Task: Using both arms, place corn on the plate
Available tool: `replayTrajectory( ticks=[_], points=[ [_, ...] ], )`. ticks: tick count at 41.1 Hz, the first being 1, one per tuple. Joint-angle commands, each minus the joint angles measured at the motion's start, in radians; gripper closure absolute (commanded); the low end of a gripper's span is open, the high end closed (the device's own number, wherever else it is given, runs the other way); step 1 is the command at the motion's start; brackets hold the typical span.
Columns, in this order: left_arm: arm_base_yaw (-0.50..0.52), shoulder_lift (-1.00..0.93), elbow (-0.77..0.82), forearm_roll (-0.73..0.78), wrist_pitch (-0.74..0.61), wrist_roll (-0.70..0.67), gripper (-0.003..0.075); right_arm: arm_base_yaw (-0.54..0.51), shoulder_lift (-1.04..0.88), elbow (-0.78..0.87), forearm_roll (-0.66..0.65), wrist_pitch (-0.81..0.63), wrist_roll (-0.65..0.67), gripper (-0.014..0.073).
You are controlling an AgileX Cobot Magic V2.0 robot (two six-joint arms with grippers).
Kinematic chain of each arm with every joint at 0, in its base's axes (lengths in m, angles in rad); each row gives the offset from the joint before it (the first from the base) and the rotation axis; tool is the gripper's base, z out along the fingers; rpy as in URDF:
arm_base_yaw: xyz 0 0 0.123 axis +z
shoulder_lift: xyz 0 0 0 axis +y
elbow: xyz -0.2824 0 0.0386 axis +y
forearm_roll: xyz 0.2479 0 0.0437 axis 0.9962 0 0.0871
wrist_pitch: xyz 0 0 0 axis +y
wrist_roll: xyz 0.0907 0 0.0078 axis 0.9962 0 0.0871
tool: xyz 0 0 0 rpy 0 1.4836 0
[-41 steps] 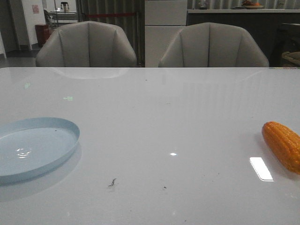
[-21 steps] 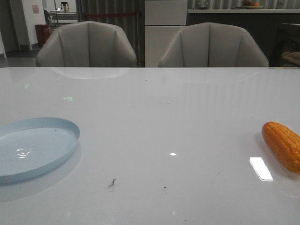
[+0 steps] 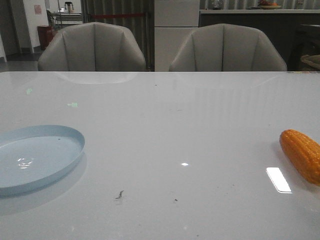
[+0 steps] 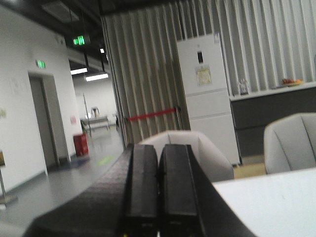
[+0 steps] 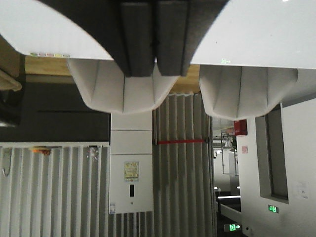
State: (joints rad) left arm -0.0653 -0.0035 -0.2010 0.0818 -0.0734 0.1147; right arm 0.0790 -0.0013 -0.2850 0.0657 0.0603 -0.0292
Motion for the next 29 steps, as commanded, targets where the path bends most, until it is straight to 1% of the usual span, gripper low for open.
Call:
replayTrajectory(
  ticks=[1, 5, 9, 13, 16, 19, 21, 25, 27, 29],
  points=[
    [0.002, 0.061, -0.141, 0.021, -0.031, -0.01, 0.0627, -0.004, 0.082, -0.167, -0.026, 0.028, -0.006, 0.0568],
    [0.002, 0.172, -0.264, 0.021, 0.023, -0.01, 0.0627, -0.004, 0.228, -0.307, -0.026, 0.052, -0.006, 0.0568],
    [0.002, 0.315, -0.351, 0.021, 0.067, -0.01, 0.0627, -0.004, 0.395, -0.405, -0.026, 0.048, -0.006, 0.0568],
    [0.002, 0.446, -0.374, 0.021, 0.033, -0.01, 0.0627, -0.004, 0.524, -0.423, -0.026, 0.017, -0.006, 0.0568],
    [0.002, 0.527, -0.374, -0.023, 0.039, -0.01, 0.0627, -0.004, 0.601, -0.423, -0.026, 0.032, -0.006, 0.0568],
    [0.002, 0.59, -0.374, -0.103, 0.08, -0.01, 0.0627, -0.004, 0.666, -0.423, -0.026, 0.074, -0.006, 0.0568],
    [0.002, 0.623, -0.374, -0.111, 0.104, -0.01, 0.0627, -0.004, 0.701, -0.423, -0.02, 0.126, -0.006, 0.0568],
    [0.002, 0.691, -0.374, -0.111, 0.107, -0.01, 0.0621, -0.004, 0.754, -0.423, -0.02, 0.259, -0.006, 0.0561],
    [0.002, 0.721, -0.374, -0.111, 0.107, -0.01, 0.0594, -0.004, 0.775, -0.423, -0.02, 0.307, -0.006, 0.0516],
    [0.002, 0.757, -0.374, -0.111, 0.107, -0.01, 0.0529, -0.004, 0.801, -0.423, -0.02, 0.332, -0.006, 0.0419]
  ],
)
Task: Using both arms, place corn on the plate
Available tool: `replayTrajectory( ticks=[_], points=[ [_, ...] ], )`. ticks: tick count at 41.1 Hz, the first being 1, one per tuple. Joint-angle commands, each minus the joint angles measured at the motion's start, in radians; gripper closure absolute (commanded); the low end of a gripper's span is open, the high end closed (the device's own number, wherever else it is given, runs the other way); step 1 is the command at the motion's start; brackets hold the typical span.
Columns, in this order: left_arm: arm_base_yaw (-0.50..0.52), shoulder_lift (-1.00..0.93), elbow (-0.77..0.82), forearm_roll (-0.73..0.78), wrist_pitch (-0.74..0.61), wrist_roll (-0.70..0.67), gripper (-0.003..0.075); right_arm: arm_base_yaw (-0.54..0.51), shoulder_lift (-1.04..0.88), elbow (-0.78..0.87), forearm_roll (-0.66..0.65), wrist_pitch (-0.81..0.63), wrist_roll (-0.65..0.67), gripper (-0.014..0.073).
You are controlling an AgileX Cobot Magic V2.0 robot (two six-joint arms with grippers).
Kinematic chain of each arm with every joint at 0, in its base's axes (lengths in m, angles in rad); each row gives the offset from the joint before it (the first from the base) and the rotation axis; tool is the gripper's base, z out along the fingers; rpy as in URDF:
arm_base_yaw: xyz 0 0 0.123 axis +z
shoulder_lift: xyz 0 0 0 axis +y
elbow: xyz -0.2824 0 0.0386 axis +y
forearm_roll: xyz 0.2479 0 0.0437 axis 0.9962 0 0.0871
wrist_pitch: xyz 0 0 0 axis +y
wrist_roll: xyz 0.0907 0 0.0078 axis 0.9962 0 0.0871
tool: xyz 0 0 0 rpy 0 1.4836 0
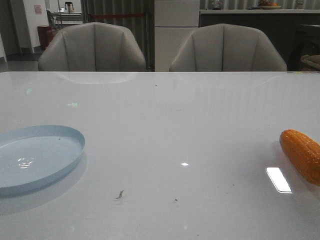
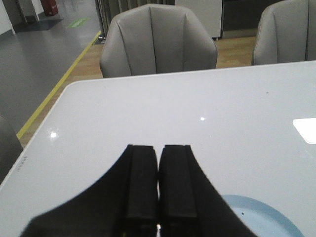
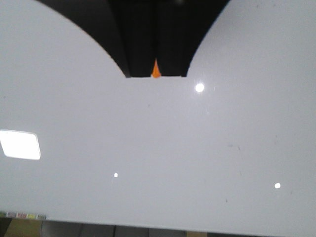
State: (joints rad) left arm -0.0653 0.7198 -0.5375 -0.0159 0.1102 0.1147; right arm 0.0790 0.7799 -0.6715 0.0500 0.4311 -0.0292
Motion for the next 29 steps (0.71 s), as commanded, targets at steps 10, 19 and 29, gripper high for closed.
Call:
replayTrajectory(
  ticks=[10, 19, 29],
  points=[
    [0.0, 0.153, -0.038, -0.072, -0.072, -0.01, 0.0268, -0.004, 0.111, -0.036, -0.002, -0.038, -0.006, 0.0127],
    [0.0, 0.22, -0.067, -0.1, -0.044, -0.01, 0.0269, -0.004, 0.146, -0.036, 0.033, -0.041, -0.006, 0.0127],
    [0.014, 0.373, -0.242, -0.102, 0.221, -0.01, 0.0268, -0.004, 0.152, -0.036, 0.038, -0.041, -0.006, 0.0127]
  ],
)
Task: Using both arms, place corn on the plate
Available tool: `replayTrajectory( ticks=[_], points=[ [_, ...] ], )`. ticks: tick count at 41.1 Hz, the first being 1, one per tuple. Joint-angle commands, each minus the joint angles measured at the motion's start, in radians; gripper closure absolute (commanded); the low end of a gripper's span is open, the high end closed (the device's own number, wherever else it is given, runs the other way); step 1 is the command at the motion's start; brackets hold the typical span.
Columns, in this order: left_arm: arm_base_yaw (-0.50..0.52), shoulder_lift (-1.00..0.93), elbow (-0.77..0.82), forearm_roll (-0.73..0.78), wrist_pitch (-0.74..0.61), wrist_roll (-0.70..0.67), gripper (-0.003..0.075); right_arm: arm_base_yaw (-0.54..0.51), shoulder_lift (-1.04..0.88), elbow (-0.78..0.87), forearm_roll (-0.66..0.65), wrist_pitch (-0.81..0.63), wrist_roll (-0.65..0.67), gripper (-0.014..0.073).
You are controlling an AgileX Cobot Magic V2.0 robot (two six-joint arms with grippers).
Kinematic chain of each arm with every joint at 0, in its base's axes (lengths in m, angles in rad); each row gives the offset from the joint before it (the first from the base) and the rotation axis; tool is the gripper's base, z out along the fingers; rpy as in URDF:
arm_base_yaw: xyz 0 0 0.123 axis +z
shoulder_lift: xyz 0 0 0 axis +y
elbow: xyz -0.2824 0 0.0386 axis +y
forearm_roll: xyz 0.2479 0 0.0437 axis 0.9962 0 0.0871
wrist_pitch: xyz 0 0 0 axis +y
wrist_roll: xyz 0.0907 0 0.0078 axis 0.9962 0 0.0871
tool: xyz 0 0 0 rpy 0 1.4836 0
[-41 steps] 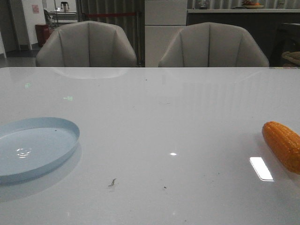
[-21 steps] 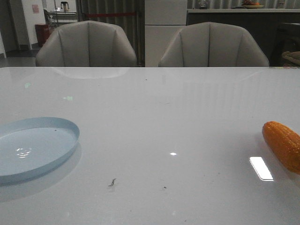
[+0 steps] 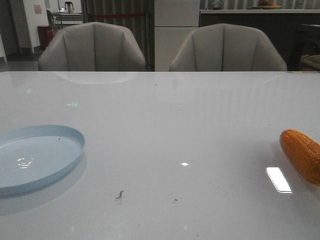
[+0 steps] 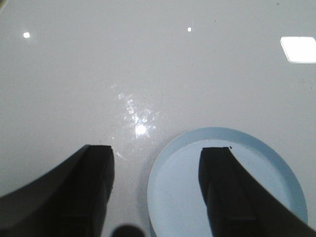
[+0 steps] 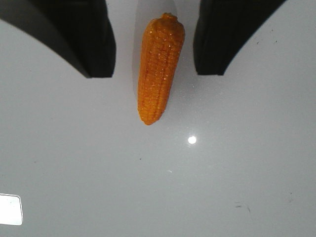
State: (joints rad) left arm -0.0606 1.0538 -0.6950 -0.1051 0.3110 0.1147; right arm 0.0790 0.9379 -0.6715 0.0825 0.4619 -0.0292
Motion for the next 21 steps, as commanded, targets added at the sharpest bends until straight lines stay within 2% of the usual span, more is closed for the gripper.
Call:
replayTrajectory(
  ticks=[1, 5, 10, 21],
  points=[
    [0.014, 0.057, -0.102, -0.013, 0.043, -0.01, 0.0268, -0.004, -0.006, -0.036, 0.006, -0.073, -0.006, 0.0127],
    [0.042, 0.146, -0.177, -0.013, 0.133, -0.012, 0.0268, -0.004, -0.006, -0.036, 0.006, -0.072, -0.006, 0.0127],
    [0.079, 0.259, -0.243, -0.013, 0.181, -0.012, 0.0268, -0.004, -0.006, -0.036, 0.006, -0.069, -0.006, 0.0127],
    [0.088, 0.468, -0.338, -0.043, 0.29, -0.012, 0.027, -0.004, -0.006, -0.036, 0.006, -0.069, -0.006, 0.0127]
  ],
)
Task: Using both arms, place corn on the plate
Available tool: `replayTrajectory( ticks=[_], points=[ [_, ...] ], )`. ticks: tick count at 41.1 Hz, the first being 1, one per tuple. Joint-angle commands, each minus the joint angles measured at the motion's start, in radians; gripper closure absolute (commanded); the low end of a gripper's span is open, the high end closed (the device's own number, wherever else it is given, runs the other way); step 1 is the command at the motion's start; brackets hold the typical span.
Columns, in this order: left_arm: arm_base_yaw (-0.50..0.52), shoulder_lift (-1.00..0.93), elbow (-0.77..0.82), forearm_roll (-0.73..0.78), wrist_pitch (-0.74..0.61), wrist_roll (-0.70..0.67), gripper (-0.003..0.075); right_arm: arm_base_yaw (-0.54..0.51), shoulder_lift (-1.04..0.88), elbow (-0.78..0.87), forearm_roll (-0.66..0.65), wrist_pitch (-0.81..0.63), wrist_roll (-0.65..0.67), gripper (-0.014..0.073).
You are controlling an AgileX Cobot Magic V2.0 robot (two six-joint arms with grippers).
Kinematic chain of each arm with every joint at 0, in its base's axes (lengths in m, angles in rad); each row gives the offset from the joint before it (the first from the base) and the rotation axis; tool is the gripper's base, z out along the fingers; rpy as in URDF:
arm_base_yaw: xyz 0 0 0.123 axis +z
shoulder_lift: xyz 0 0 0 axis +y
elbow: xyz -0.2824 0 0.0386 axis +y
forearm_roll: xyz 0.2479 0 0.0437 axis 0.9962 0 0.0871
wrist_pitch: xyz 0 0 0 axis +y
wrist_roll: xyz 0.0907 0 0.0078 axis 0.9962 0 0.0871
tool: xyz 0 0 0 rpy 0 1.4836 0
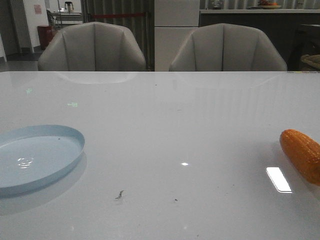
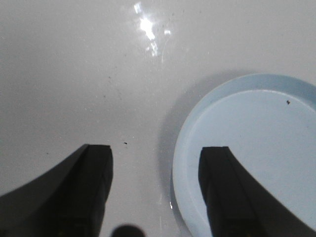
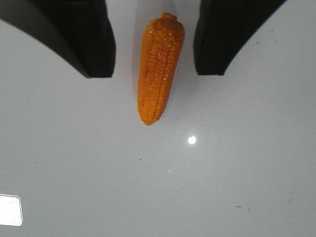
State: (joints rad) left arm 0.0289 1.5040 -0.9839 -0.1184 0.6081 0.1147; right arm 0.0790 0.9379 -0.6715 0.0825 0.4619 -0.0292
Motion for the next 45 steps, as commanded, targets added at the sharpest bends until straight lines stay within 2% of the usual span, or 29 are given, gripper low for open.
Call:
replayTrajectory(
  ticks=[1, 15, 45],
  points=[
    [-0.001, 0.036, -0.052, -0.036, -0.002, -0.012, 0.0273, -0.004, -0.006, -0.036, 0.006, -0.069, -0.006, 0.0127],
    [-0.001, 0.156, -0.066, -0.076, -0.002, -0.012, 0.0421, -0.004, -0.006, -0.036, 0.006, -0.07, -0.006, 0.0127],
    [-0.001, 0.303, -0.066, -0.088, -0.005, -0.012, 0.043, -0.004, -0.006, -0.036, 0.006, -0.069, -0.006, 0.0127]
  ],
)
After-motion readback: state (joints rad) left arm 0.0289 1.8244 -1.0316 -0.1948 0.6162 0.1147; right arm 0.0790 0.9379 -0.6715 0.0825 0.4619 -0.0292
